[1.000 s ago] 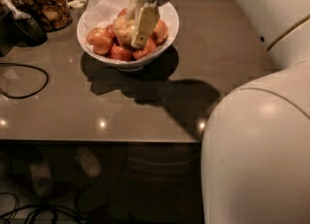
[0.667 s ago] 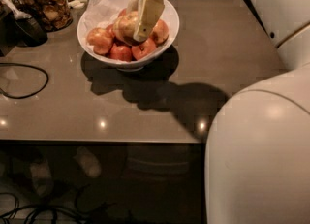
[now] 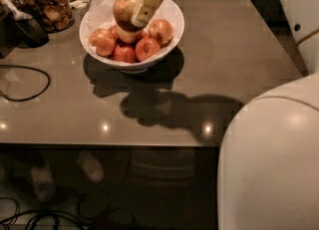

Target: Pick apple from white bowl

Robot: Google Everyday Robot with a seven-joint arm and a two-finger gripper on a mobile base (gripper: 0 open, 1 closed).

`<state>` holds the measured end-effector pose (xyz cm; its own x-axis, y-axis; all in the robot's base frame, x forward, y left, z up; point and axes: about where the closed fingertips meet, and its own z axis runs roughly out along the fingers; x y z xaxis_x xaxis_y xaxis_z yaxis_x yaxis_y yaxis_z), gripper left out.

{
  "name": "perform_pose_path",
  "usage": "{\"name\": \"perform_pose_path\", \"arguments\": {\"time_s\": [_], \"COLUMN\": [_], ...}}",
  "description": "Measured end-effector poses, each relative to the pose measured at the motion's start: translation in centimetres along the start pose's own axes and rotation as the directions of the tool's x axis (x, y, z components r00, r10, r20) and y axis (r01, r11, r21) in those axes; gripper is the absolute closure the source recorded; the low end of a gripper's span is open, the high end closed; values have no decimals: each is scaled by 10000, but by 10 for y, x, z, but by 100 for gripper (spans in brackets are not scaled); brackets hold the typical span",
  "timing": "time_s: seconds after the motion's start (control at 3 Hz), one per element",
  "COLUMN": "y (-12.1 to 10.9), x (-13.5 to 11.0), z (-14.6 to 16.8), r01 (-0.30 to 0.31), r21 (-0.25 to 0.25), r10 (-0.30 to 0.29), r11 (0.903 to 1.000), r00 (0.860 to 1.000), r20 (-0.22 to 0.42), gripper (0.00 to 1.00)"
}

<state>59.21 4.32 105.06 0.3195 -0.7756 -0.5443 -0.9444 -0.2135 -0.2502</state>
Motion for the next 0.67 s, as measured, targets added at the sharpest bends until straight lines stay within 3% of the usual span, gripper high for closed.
{"name": "perform_pose_path", "arguments": {"time_s": [0.33, 0.67], "y": [24, 17], "x": [-32, -36], "z": [-26, -24], "r01": [428, 418], "r21": [150, 398], "r10": [-436, -446], "r11": [9990, 9983], "r00": [9972, 9965], "r20": [605, 710], "gripper": [100, 100]}}
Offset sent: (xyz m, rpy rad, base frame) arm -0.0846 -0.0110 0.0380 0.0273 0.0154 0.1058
